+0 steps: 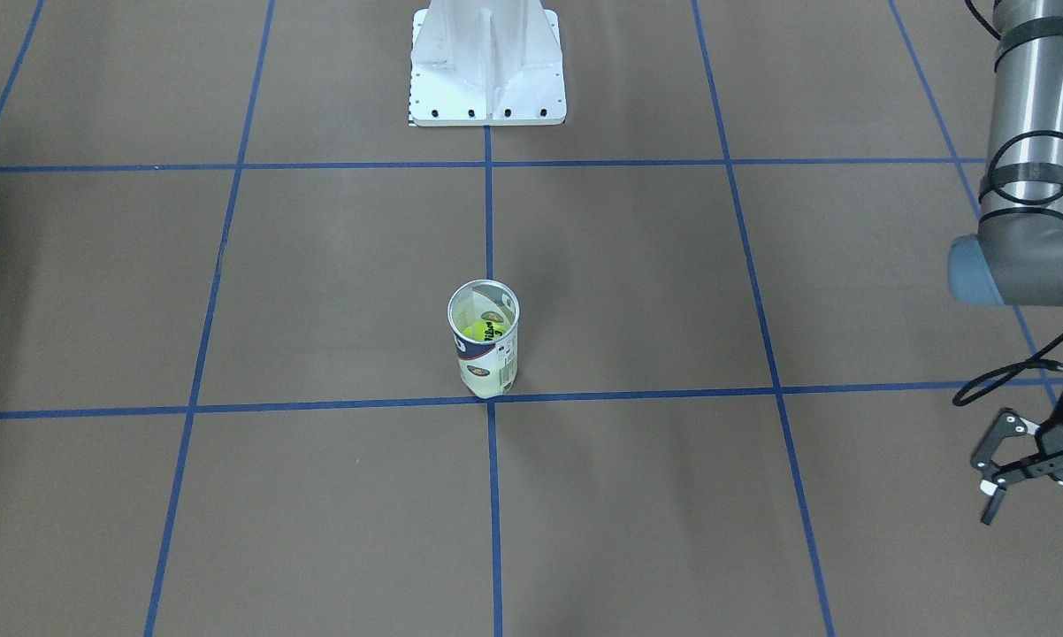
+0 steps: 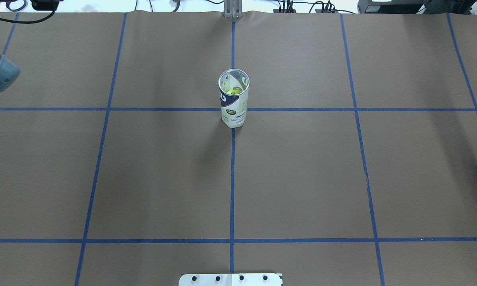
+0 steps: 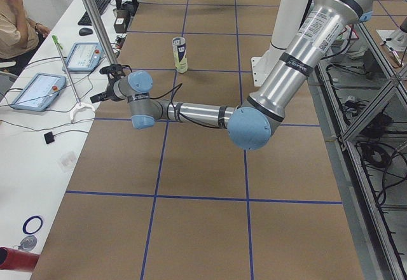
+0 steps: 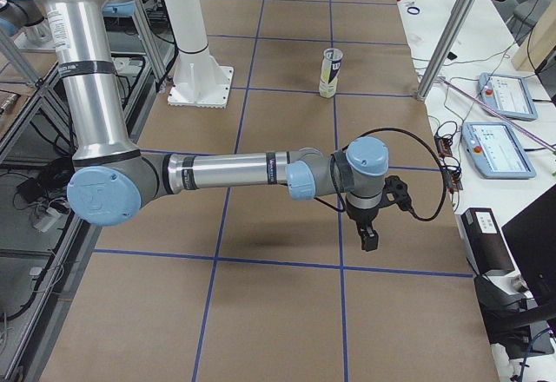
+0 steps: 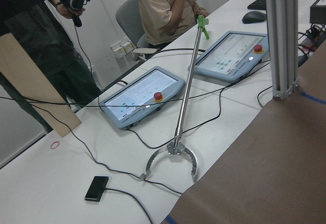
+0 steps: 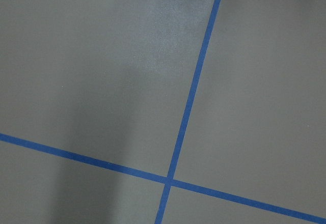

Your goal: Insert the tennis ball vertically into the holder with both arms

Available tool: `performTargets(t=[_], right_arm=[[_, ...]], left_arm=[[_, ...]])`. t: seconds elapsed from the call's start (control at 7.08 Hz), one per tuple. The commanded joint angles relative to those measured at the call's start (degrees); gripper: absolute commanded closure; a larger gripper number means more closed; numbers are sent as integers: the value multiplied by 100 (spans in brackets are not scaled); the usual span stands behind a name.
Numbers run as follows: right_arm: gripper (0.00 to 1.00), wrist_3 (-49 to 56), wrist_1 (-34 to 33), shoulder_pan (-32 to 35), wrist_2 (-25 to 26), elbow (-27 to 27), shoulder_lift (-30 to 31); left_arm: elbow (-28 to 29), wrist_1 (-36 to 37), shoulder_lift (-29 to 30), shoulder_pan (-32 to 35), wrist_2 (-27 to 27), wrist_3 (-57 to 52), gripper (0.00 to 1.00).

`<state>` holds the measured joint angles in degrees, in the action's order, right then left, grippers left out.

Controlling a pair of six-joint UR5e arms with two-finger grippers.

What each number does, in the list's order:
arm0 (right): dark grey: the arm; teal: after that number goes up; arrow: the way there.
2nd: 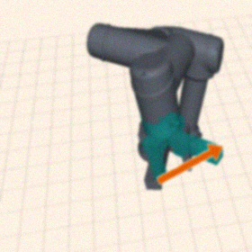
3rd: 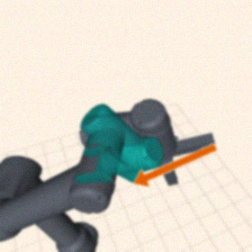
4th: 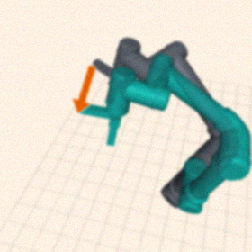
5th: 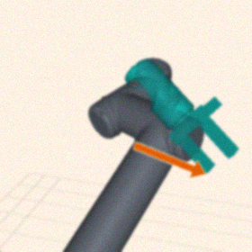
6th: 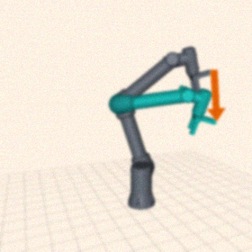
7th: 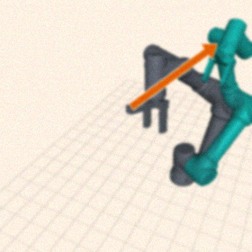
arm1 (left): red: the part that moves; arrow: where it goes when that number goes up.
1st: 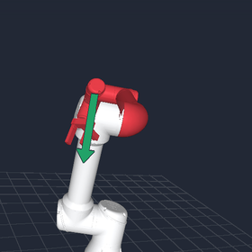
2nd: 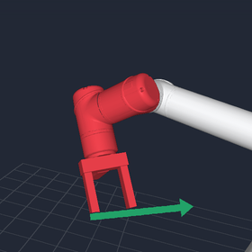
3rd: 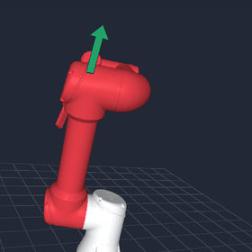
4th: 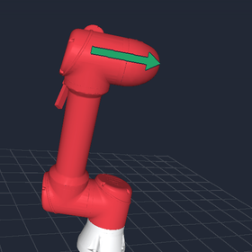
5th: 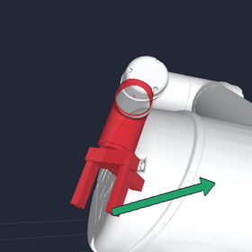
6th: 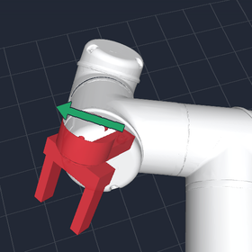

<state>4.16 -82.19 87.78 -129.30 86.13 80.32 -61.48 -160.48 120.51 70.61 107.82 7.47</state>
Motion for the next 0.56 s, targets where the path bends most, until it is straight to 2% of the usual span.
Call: performTargets(t=[0.0,0.14,0.28,0.42], right_arm=[[1,-11,1,2,1,0,27],[1,-12,1,2,-7,0,36],[1,-12,1,2,-8,9,54],[1,-12,1,2,1,9,54]], left_arm=[[-84,1015,-359,312,-42,-977,1],[-93,1201,-675,417,-33,-1863,1],[-284,1577,-1043,540,54,-2081,1],[-904,2286,-1508,558,342,-2083,1]])
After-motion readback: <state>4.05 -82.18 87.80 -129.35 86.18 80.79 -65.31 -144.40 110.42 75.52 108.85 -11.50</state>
